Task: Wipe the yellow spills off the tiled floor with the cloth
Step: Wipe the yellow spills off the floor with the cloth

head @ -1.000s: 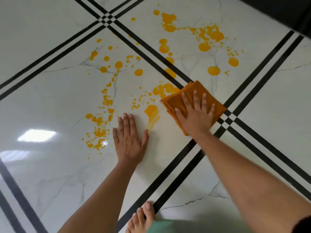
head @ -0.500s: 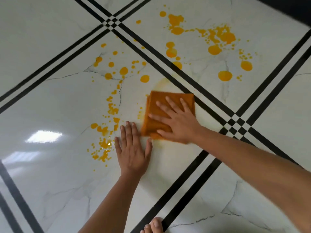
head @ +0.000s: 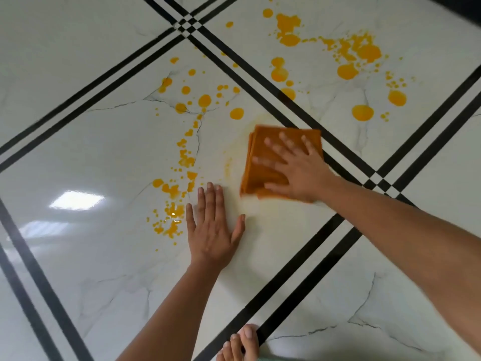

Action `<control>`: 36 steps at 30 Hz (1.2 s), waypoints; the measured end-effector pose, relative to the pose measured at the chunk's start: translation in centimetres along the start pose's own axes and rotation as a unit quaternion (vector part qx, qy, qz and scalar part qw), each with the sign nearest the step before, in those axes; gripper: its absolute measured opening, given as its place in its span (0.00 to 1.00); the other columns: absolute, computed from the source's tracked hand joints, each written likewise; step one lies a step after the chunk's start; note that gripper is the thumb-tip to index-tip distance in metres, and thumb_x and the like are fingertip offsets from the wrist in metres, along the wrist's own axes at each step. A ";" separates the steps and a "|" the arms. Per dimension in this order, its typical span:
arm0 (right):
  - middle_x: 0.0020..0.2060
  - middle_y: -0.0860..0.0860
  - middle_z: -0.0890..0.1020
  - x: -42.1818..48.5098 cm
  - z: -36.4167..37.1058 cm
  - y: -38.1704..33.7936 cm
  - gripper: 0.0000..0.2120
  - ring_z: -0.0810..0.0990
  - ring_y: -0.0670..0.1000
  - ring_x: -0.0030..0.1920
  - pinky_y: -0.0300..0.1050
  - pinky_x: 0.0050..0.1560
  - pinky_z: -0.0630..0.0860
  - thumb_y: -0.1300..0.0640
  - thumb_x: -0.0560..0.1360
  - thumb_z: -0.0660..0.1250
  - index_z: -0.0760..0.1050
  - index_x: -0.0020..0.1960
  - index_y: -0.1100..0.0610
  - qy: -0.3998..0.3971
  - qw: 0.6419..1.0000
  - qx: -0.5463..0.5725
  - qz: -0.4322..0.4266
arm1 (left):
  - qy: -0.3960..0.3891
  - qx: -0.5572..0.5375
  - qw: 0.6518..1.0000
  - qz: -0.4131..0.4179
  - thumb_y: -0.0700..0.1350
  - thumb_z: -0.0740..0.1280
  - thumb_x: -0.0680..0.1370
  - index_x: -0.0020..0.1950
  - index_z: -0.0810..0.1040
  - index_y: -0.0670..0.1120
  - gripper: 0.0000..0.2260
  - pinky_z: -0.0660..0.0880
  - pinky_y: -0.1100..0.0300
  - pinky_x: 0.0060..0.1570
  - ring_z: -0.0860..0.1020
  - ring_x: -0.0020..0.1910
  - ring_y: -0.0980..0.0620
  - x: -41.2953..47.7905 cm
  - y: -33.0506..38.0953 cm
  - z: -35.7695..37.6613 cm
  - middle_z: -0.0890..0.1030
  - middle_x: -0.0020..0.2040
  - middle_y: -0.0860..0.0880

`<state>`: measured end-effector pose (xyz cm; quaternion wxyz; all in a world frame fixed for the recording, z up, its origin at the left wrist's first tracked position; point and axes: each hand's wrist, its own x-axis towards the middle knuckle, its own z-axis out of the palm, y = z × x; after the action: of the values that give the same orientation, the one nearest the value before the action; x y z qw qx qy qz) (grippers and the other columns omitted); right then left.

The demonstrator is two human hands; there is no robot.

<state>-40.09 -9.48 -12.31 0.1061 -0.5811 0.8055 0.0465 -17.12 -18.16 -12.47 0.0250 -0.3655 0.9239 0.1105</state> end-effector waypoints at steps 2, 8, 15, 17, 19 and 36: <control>0.77 0.50 0.44 2.5 -0.9 -2.0 0.31 0.40 0.59 0.75 0.68 0.70 0.41 0.29 0.72 0.42 0.39 0.72 0.34 0.016 0.985 0.065 0.159 | -0.001 -0.004 1.000 -0.002 0.64 0.45 0.76 0.75 0.46 0.44 0.34 0.40 0.51 0.71 0.46 0.75 0.51 0.1 0.0 0.1 0.53 0.76 0.46; 0.76 0.49 0.47 -3.4 0.4 -4.0 0.31 0.43 0.58 0.76 0.65 0.70 0.42 0.30 0.71 0.43 0.43 0.72 0.34 0.007 0.994 0.003 -0.113 | -0.009 -0.012 1.000 0.017 0.66 0.41 0.76 0.76 0.50 0.43 0.36 0.40 0.50 0.71 0.49 0.75 0.49 -0.5 0.1 0.0 0.52 0.76 0.46; 0.77 0.50 0.44 1.0 -1.1 -5.8 0.31 0.39 0.59 0.75 0.67 0.69 0.39 0.30 0.73 0.46 0.42 0.73 0.35 -0.005 0.994 0.065 0.085 | 0.004 0.002 1.000 0.014 0.66 0.41 0.75 0.76 0.49 0.43 0.37 0.37 0.52 0.70 0.45 0.74 0.52 -0.5 -0.2 -0.3 0.51 0.77 0.46; 0.77 0.49 0.45 -2.2 0.3 -5.5 0.30 0.40 0.58 0.75 0.66 0.69 0.40 0.31 0.73 0.45 0.44 0.73 0.34 0.000 0.999 0.020 -0.050 | 0.007 0.005 1.000 0.015 0.67 0.38 0.75 0.76 0.48 0.43 0.38 0.36 0.52 0.70 0.44 0.75 0.51 -0.7 -0.3 -0.8 0.50 0.76 0.46; 0.76 0.47 0.43 -5.0 0.5 -2.5 0.30 0.41 0.57 0.75 0.65 0.70 0.41 0.29 0.71 0.41 0.40 0.72 0.33 -0.018 0.993 -0.014 -0.112 | -0.010 0.010 1.000 0.019 0.66 0.38 0.74 0.76 0.46 0.43 0.37 0.34 0.53 0.70 0.41 0.74 0.52 -0.8 -0.2 -0.8 0.47 0.77 0.47; 0.76 0.46 0.40 -0.5 -2.5 -0.3 0.32 0.40 0.55 0.76 0.67 0.70 0.46 0.28 0.71 0.42 0.35 0.72 0.34 -0.082 0.995 0.008 0.063 | -0.019 -0.022 0.998 0.053 0.65 0.35 0.72 0.75 0.38 0.46 0.36 0.33 0.52 0.70 0.39 0.75 0.50 2.4 3.1 -1.0 0.43 0.77 0.47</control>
<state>-39.97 -9.58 -9.76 0.1737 -0.5222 0.8296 0.0943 -20.93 -17.80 -11.28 0.0283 -0.3141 0.9388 0.1385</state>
